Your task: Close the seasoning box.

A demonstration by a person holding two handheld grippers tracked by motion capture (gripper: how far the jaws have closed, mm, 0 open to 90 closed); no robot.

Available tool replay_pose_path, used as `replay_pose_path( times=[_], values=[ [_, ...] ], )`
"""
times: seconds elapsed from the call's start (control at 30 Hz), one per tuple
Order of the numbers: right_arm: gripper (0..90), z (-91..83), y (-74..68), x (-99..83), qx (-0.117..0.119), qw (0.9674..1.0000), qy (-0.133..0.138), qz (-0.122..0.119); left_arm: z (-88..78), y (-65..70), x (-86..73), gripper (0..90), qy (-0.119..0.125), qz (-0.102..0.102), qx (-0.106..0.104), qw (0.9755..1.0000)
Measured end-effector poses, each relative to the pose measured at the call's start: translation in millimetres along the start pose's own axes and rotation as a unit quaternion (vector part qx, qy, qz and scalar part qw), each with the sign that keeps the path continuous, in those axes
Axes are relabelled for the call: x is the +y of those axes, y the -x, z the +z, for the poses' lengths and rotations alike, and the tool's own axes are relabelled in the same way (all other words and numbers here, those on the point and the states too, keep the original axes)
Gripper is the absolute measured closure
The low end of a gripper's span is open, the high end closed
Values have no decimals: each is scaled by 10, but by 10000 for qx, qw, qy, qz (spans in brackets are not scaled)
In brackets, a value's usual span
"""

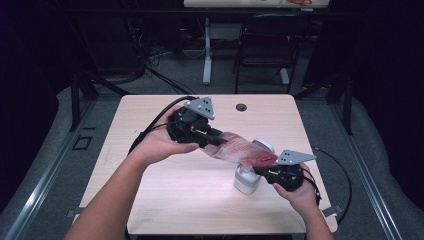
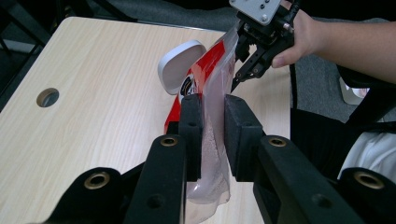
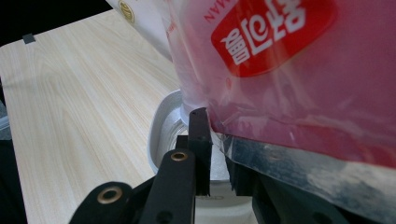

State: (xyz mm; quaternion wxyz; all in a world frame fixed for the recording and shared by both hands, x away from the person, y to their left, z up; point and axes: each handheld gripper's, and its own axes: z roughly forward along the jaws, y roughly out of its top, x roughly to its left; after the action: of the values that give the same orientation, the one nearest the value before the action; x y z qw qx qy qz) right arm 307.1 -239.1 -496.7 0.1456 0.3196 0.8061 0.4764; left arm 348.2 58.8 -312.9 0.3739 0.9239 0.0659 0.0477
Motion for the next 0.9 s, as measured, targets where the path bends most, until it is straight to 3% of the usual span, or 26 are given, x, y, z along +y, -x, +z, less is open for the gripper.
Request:
replay_pose_path(
  times=[0.9],
  values=[
    [816, -8, 3, 2, -5, 10000, -17, -14, 0, -1, -2, 784, 29, 6, -6, 10000]
  ],
)
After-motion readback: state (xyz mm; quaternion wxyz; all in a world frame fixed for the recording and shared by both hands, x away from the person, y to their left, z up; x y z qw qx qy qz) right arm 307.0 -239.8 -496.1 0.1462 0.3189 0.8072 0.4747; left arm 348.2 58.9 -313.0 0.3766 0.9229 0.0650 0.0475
